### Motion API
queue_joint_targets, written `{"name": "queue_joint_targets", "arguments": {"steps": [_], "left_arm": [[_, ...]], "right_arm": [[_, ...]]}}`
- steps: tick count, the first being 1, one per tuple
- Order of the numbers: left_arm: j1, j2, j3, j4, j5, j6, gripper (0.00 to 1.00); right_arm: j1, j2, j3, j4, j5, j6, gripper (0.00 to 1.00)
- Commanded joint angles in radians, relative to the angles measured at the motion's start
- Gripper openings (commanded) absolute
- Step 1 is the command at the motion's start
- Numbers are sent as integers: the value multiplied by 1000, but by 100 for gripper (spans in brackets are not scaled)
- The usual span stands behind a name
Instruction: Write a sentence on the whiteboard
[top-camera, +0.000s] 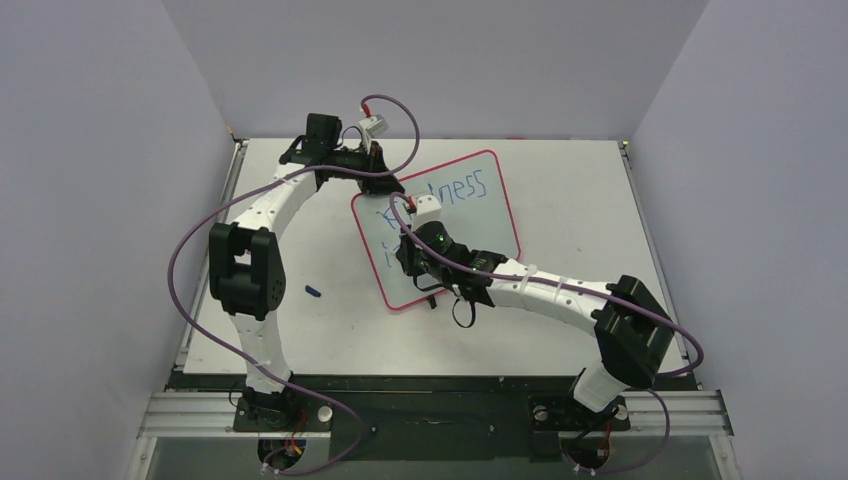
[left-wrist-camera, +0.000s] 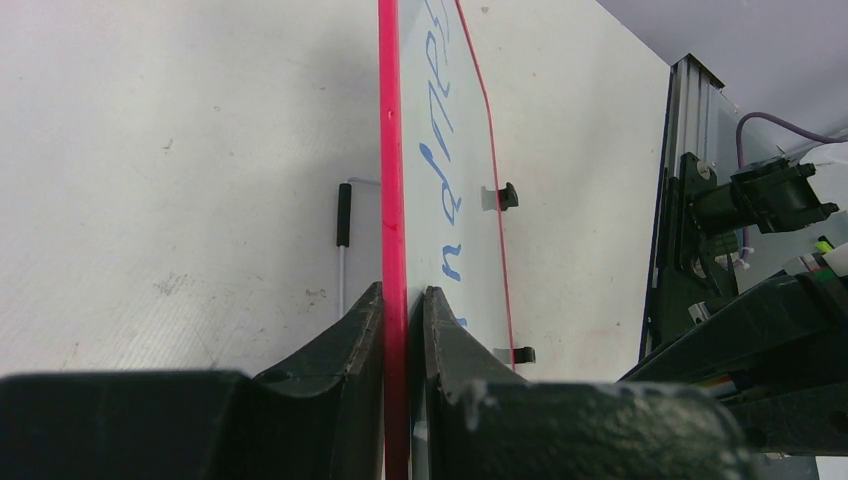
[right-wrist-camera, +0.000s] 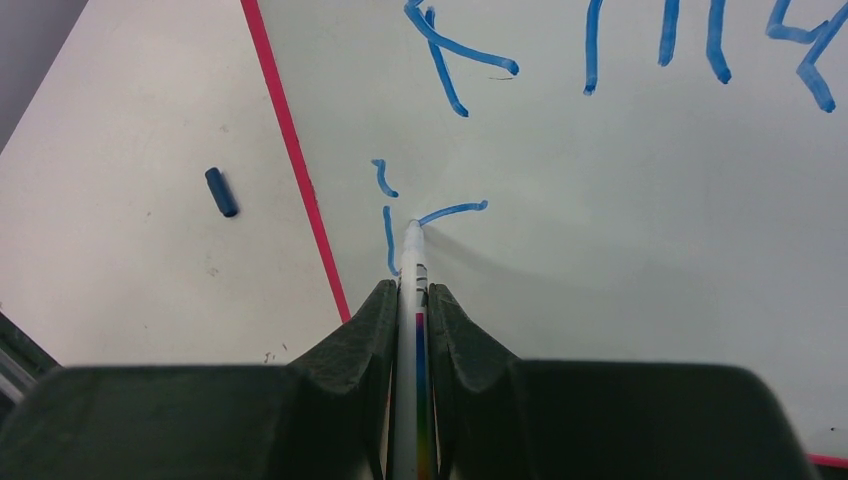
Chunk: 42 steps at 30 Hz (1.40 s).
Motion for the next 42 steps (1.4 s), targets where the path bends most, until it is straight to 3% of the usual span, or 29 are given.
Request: {"name": "queue_joint_targets", "arguments": {"steps": [1, 16, 42], "left_arm": [[-16, -19, -2, 31, 23, 77, 0], [-13, -18, -1, 30, 22, 78, 0], [-12, -16, -1, 28, 20, 78, 0]], "right_arm": [[-16, -14, -32, 4, 56, 5, 0], [-69, -77, -118, -3, 55, 0, 0], [-2, -23, -73, 30, -25, -19, 0]]}}
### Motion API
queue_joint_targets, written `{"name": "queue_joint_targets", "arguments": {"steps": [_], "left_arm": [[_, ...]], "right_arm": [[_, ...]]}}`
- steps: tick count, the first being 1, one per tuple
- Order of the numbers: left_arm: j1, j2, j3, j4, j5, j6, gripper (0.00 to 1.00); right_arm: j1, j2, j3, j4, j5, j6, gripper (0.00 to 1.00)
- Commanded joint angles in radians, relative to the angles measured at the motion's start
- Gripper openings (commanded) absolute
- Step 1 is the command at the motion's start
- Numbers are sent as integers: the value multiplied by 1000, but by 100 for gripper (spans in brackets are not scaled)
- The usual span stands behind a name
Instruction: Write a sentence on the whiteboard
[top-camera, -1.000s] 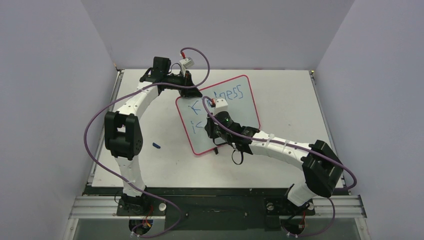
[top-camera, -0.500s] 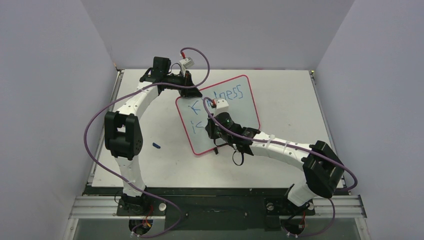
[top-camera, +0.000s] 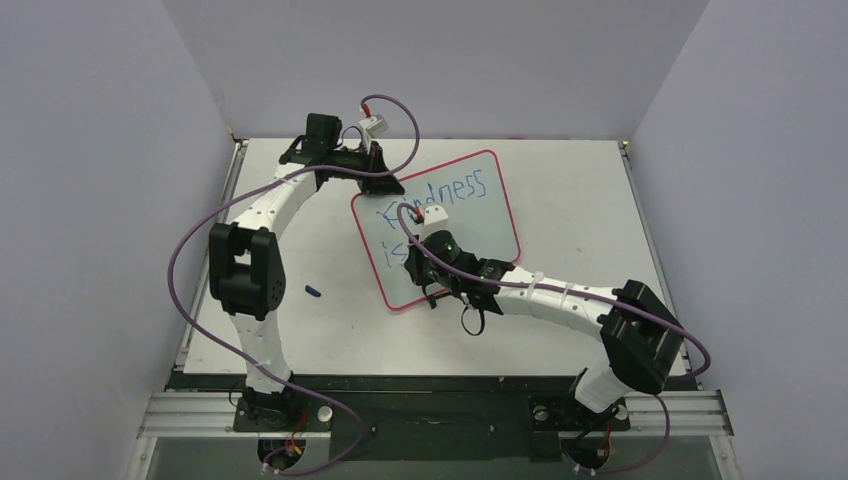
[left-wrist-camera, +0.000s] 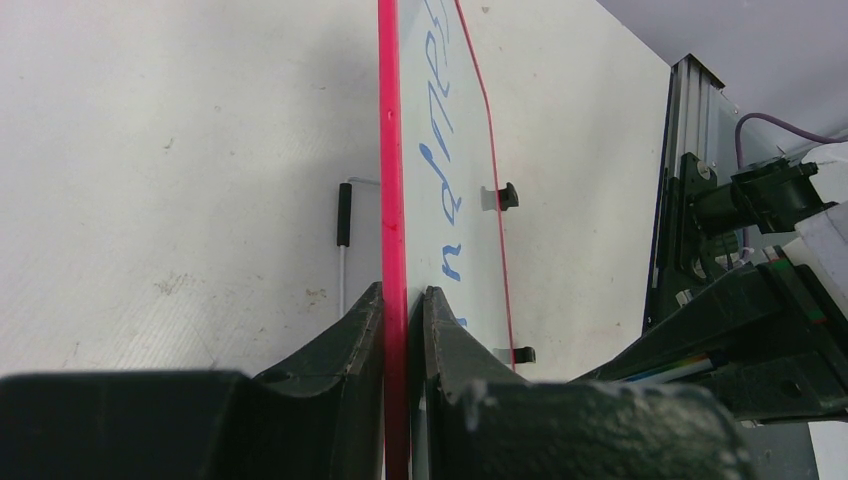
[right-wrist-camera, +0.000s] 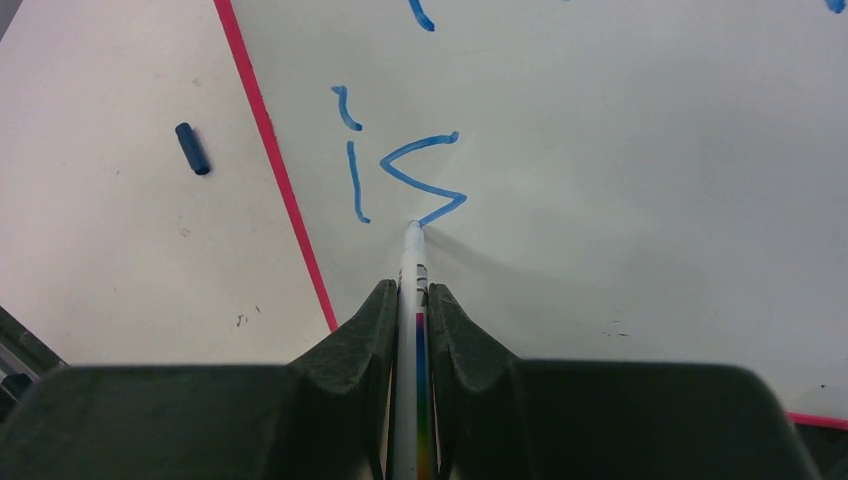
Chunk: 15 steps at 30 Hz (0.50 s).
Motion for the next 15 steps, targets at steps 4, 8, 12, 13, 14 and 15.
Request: {"name": "queue_joint_targets", "arguments": {"steps": [4, 8, 12, 13, 14, 15], "left_arm": [[-12, -16, -1, 28, 20, 79, 0], [-12, -17, -2, 29, 20, 78, 0], [-12, -16, -1, 28, 20, 77, 0], [-13, -16, -2, 29, 20, 78, 0], [-12, -16, -3, 29, 20, 78, 0], [-12, -16, -3, 30, 20, 78, 0]], "right_arm": [[9, 35, 67, -1, -10, -22, 0], [9, 35, 92, -4, -19, -35, 0], [6, -2, 79, 3, -29, -52, 0], [3, -26, 75, 19, -31, -57, 0], [2, -37, 68, 26, -32, -60, 0], [-3, -64, 64, 34, -31, -64, 0]]}}
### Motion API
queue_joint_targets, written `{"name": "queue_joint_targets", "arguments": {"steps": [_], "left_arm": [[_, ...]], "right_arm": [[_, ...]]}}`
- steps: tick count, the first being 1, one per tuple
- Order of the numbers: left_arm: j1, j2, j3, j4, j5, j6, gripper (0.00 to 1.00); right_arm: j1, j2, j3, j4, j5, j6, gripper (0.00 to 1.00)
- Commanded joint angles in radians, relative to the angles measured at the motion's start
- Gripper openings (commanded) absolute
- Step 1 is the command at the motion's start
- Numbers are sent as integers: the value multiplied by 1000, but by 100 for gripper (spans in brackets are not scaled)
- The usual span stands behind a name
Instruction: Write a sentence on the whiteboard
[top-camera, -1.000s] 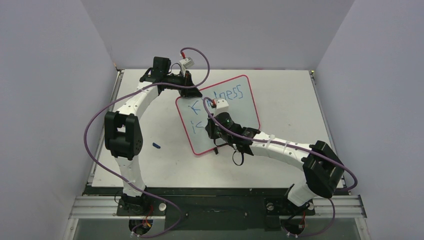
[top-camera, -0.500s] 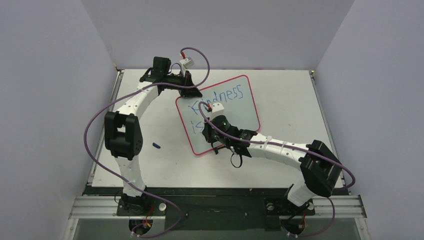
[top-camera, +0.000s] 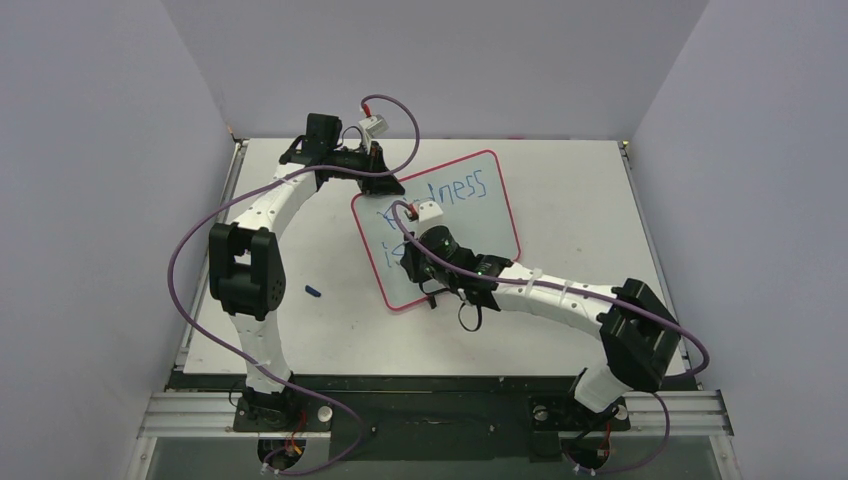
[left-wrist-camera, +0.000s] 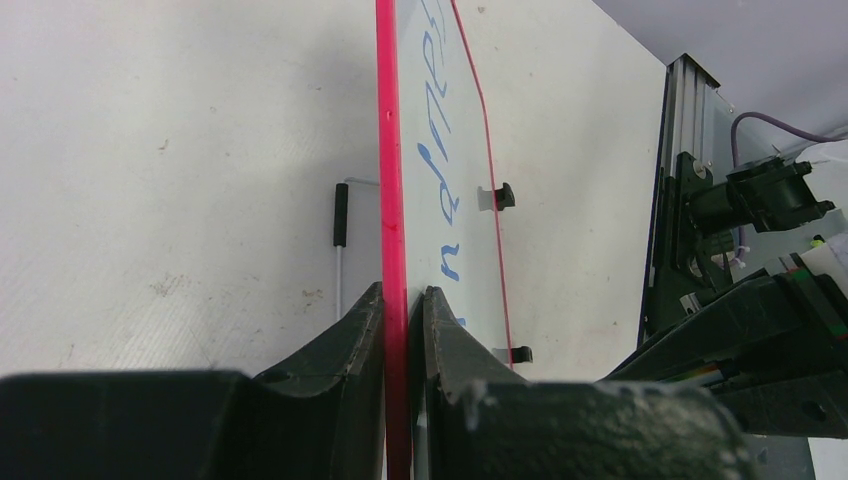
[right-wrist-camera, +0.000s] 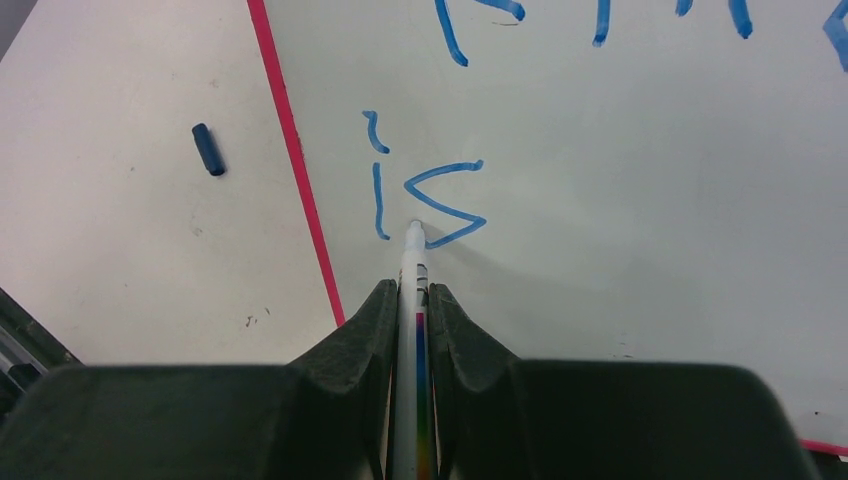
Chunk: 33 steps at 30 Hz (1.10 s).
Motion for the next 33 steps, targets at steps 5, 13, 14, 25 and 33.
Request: {"name": "queue_joint_targets", "arguments": {"steps": [5, 13, 14, 25, 33], "left_arm": [[-13, -19, -4, 30, 15, 78, 0], [-14, -20, -4, 31, 13, 78, 0], [-14, -19, -4, 31, 13, 78, 0], [-13, -11, -1, 34, 13, 77, 0], [-14, -7, 1, 33, 12, 75, 0]], "right_arm": [[-61, -176, -50, 97, -19, -24, 0], [-165, -242, -126, 85, -28, -40, 0], [-166, -243, -132, 84, -26, -43, 0], [-163, -181, -155, 147, -107, -49, 0], [-163, -139, -106, 124, -107, -72, 0]]}}
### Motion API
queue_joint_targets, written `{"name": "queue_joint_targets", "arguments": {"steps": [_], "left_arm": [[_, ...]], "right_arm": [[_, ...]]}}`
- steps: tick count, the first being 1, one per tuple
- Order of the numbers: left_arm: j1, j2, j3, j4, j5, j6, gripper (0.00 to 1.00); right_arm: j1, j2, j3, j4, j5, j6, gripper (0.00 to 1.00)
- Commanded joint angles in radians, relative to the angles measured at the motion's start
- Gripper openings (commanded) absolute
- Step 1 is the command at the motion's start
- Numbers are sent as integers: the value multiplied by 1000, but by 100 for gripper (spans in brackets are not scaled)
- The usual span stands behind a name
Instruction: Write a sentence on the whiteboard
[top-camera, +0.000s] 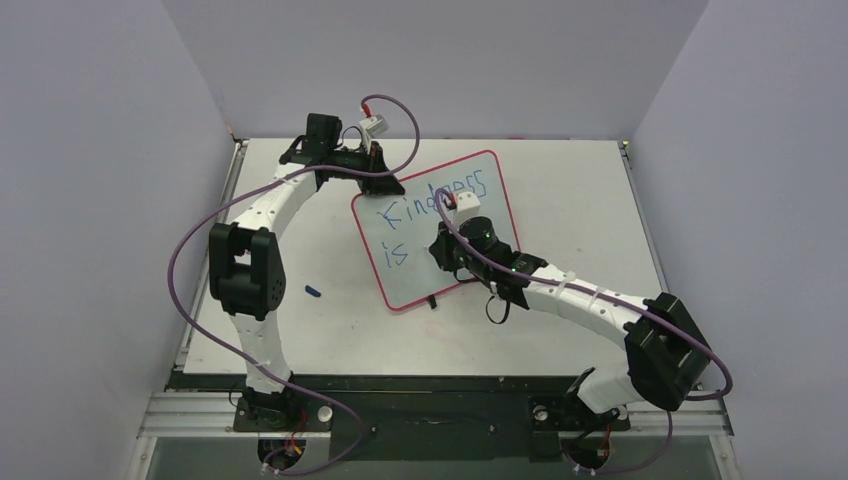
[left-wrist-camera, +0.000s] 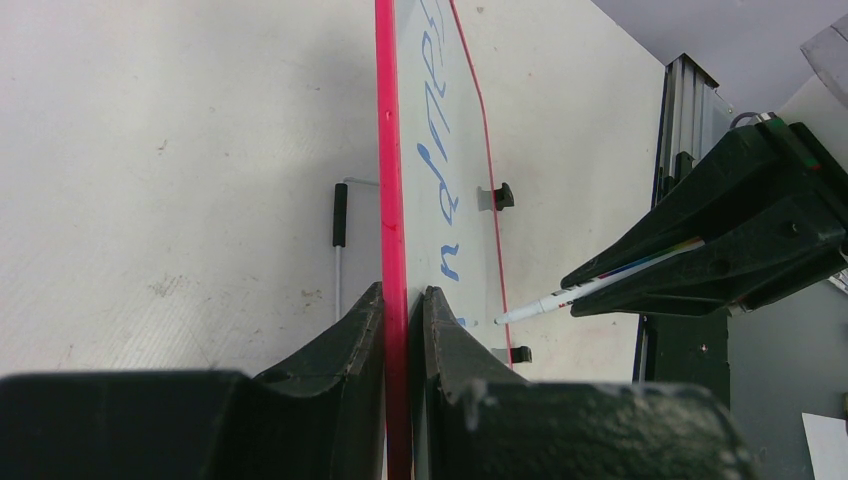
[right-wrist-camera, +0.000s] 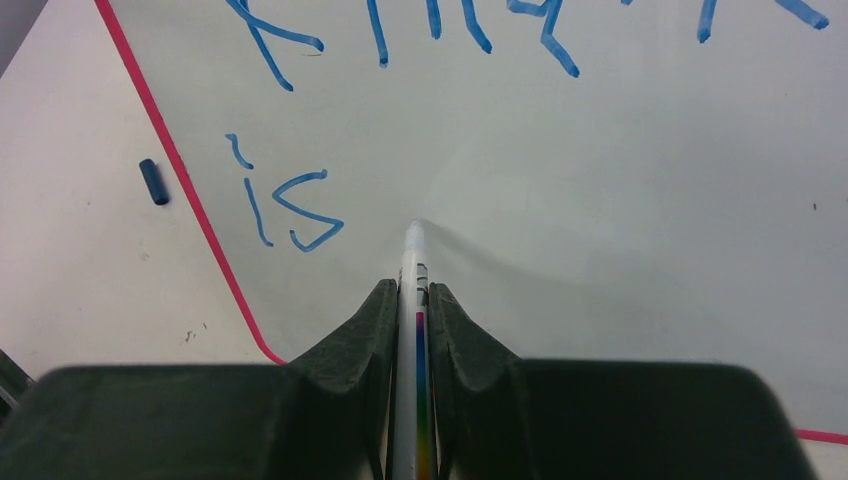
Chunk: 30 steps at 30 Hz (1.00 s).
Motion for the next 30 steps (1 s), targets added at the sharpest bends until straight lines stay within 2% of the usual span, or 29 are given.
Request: {"name": "queue_joint_targets", "arguments": {"steps": [1, 12, 30], "left_arm": [[-14, -7, 2, 33, 9, 75, 0], [-14, -6, 2, 32, 10, 76, 0], [-14, -7, 2, 32, 9, 75, 0]], "right_arm": [[4, 14, 57, 35, -8, -23, 0], [4, 59, 87, 19, -5, -31, 0], [23, 38, 3, -13, 50, -19, 0]]}}
